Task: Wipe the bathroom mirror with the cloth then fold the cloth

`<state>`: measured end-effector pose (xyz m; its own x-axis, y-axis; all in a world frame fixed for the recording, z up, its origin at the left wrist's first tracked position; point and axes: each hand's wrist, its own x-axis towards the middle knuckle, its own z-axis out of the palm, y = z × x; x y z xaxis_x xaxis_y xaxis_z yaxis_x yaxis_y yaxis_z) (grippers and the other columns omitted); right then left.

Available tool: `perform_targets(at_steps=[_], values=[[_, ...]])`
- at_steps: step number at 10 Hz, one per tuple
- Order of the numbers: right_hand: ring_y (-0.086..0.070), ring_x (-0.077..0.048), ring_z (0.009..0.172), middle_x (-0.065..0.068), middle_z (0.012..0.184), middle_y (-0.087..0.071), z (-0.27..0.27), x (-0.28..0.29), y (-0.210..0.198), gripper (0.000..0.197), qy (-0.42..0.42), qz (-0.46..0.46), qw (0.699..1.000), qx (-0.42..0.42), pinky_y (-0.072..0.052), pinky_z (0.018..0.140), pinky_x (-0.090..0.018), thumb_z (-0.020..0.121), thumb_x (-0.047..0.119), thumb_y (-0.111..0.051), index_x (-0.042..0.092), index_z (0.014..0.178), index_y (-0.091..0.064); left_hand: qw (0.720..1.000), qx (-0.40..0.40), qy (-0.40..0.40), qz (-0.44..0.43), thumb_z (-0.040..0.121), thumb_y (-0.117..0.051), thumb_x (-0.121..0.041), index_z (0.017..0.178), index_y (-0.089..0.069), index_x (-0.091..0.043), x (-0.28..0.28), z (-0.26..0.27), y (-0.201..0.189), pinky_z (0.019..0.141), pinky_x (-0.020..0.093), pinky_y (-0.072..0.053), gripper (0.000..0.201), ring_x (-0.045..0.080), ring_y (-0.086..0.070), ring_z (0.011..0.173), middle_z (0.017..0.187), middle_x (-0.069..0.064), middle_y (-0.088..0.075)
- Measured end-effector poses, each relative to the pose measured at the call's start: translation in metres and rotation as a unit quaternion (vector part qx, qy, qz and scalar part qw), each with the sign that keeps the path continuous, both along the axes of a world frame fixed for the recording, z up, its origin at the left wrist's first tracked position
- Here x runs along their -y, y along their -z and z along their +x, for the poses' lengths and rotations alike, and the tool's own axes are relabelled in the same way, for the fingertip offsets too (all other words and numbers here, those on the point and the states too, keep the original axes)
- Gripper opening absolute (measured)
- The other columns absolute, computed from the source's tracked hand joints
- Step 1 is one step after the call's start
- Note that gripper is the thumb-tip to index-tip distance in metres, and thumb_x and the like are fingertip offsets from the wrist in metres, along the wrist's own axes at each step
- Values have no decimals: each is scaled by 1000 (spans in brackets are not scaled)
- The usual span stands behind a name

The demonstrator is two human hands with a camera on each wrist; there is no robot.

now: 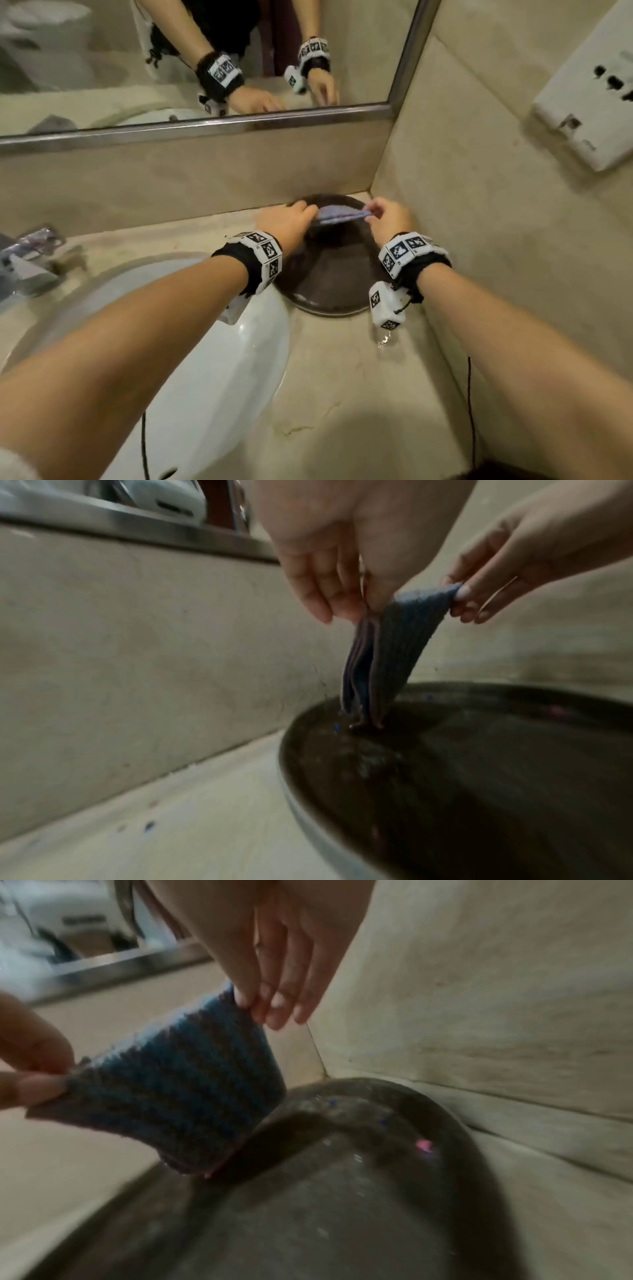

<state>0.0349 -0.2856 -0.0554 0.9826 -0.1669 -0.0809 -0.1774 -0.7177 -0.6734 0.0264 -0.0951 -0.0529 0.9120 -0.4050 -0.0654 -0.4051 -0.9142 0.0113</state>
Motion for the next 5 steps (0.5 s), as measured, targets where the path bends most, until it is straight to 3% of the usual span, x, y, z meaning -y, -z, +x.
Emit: perform_targets(at_steps=[1,2,3,4,5], values=[[-61,-24,87,-7,87,-65,-7,11,31,15,-52,-94,982,-158,-39,69,-21,84,1,-61,10,91,-71,987,-109,74,90,95,-43,-19,117,-48,-14,9,-9,30,76,39,-47,23,33,-60,101,119,11,-56],[-63,-25,98,-9,97,-69,-10,19,41,13,-77,-115,962,-234,-40,72,-21,82,2,-65,14,87,-69,983,-156,76,65,95,-43,-24,112,-53,-16,17,-14,45,83,37,-47,21,31,-59,102,116,10,-60],[-63,-27,99,-9,100,-68,-9,20,39,23,-83,-141,956,-244,-44,75,-24,83,1,-62,20,70,-61,979,-176,85,50,93,-47,-27,112,-57,-20,20,-14,47,84,33,-45,23,30,-58,104,117,8,-61],[-61,-27,95,-9,108,-66,-11,19,38,23,-102,-157,946,-264,-47,81,-28,86,0,-53,17,80,-68,973,-211,86,38,92,-50,-32,112,-61,-26,18,-17,44,87,32,-46,24,28,-57,106,118,4,-61],[-62,-27,96,-11,109,-67,-7,18,35,19,-99,-156,947,-262,-50,83,-30,89,8,-53,6,99,-69,975,-212,70,3,91,-51,-35,111,-62,-25,6,-18,37,89,34,-48,25,26,-58,105,114,4,-63]])
